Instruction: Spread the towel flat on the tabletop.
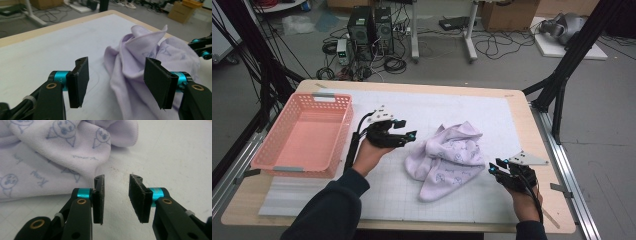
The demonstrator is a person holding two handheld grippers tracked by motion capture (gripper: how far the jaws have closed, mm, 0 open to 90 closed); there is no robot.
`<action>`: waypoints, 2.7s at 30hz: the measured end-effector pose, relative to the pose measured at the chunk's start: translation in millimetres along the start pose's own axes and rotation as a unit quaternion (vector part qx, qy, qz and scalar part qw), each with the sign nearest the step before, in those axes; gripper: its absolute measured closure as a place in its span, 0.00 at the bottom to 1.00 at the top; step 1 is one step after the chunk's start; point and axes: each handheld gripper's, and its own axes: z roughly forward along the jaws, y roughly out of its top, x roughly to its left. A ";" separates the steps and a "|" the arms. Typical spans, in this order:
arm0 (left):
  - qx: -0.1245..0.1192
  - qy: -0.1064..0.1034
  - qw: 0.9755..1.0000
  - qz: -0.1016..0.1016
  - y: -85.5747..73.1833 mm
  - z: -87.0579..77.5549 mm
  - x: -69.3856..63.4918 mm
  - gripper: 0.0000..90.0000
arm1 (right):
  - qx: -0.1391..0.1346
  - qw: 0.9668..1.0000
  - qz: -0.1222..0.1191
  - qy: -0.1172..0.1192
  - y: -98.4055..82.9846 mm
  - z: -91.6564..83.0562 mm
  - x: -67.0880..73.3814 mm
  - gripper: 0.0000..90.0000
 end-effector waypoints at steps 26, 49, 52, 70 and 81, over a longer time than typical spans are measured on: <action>0.015 -0.055 0.998 0.005 26.6 49.7 -5.3 0.94 | -0.004 1.000 0.015 0.008 -3.8 3.7 -2.2 0.68; -0.030 0.156 0.985 -0.073 -0.8 -45.7 83.8 0.95 | 0.052 0.994 -0.035 0.085 25.7 79.7 53.9 0.84; -0.028 0.161 0.984 -0.074 -3.3 -48.3 85.7 0.95 | 0.059 0.992 -0.055 0.093 26.2 74.4 56.9 0.94; -0.030 0.211 0.974 -0.079 -10.0 -48.1 84.6 0.95 | 0.109 0.981 -0.097 0.129 -24.5 -37.3 43.7 0.95; -0.027 0.191 0.978 -0.079 -11.0 -41.4 81.9 0.95 | -0.038 0.993 -0.048 0.103 35.9 -24.0 15.4 0.63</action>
